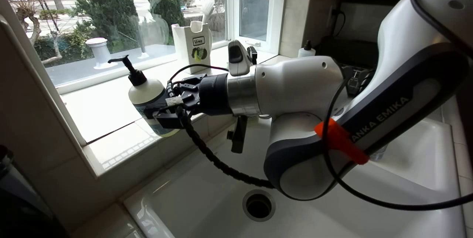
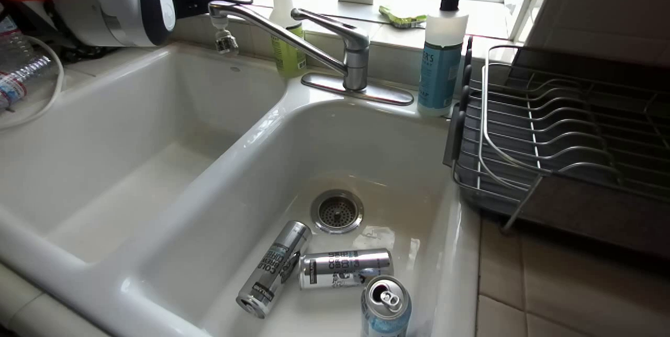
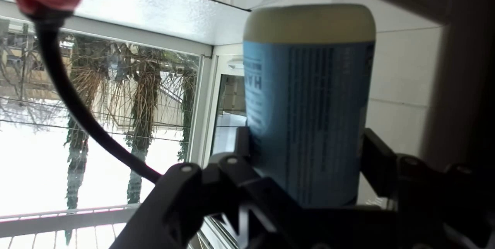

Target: Pick up the bottle from the left sink and put it on the window sill

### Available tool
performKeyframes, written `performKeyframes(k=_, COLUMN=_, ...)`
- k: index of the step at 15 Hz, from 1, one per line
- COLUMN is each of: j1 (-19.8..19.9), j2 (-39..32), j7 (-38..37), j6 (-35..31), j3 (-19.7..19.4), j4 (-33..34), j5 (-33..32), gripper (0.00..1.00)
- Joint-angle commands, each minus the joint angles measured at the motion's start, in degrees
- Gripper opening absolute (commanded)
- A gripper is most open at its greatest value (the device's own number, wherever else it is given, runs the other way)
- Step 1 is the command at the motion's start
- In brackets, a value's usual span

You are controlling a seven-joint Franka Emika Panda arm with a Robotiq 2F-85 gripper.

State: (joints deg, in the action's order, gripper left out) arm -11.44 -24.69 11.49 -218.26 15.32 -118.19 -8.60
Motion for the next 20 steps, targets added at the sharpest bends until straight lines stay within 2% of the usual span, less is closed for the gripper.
performKeyframes(k=1, j1=-0.6, j2=-3.8, j7=-3.0, j6=-3.6, j3=-1.3, j4=4.1, j5=-3.8, gripper=0.44)
performKeyframes(k=10, j1=0.1, j2=-7.9, j7=-6.1, j6=-5.0, j3=-1.7, j4=8.4, j5=-7.8, gripper=0.44)
performKeyframes(k=11, j1=-1.1, j2=-6.3, j7=-4.6, j6=-3.1, j3=-2.8, j4=6.6, j5=-5.5, gripper=0.69)
performKeyframes(k=15, j1=-1.0, j2=-6.8, j7=-5.0, j6=-3.1, j3=-2.8, j4=7.3, j5=-6.1, gripper=0.69)
performKeyframes(k=16, j1=-1.0, j2=-6.9, j7=-5.0, j6=-3.1, j3=-2.7, j4=7.3, j5=-6.2, gripper=0.44)
performKeyframes(k=20, j1=-1.5, j2=-9.1, j7=-5.1, j6=-4.9, j3=-3.3, j4=9.2, j5=-4.3, gripper=0.44)
